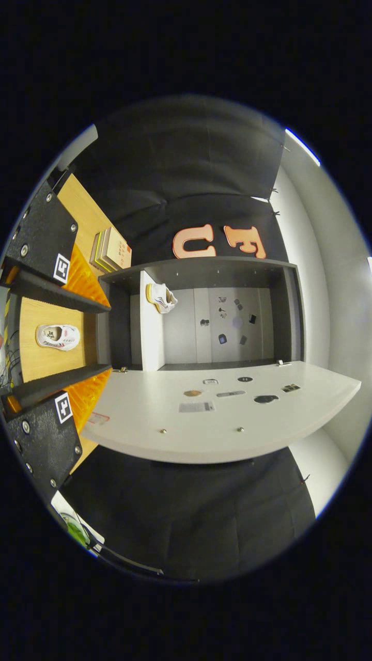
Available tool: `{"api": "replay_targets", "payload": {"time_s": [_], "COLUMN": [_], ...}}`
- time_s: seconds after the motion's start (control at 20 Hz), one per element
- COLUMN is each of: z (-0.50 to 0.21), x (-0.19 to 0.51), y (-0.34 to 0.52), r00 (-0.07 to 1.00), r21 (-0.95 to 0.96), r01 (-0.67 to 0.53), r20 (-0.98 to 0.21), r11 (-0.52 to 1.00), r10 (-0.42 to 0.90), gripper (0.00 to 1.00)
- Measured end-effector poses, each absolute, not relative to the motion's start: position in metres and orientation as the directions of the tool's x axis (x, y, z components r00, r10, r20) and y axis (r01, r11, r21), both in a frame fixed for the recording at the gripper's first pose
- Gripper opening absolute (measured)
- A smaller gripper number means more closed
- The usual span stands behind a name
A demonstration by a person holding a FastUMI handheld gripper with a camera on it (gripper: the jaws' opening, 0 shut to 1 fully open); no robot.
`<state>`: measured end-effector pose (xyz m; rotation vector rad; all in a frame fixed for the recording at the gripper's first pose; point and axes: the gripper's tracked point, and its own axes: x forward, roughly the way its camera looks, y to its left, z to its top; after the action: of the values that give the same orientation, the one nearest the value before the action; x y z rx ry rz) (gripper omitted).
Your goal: Open the shoe cabinet door, grab the shoes and put them into the shoe cabinet, then close the shoe cabinet door.
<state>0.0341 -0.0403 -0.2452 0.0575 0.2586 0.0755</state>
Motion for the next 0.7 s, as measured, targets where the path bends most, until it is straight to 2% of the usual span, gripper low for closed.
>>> {"api": "replay_targets", "payload": {"time_s": [0.7], "z": [-0.459], "x": [0.106], "y": [0.01], "r00": [0.862], "r21": [0.196], "r01": [-0.056], "r20": [-0.485], "r11": [0.979], "r10": [0.146], "gripper": [0.62]}}
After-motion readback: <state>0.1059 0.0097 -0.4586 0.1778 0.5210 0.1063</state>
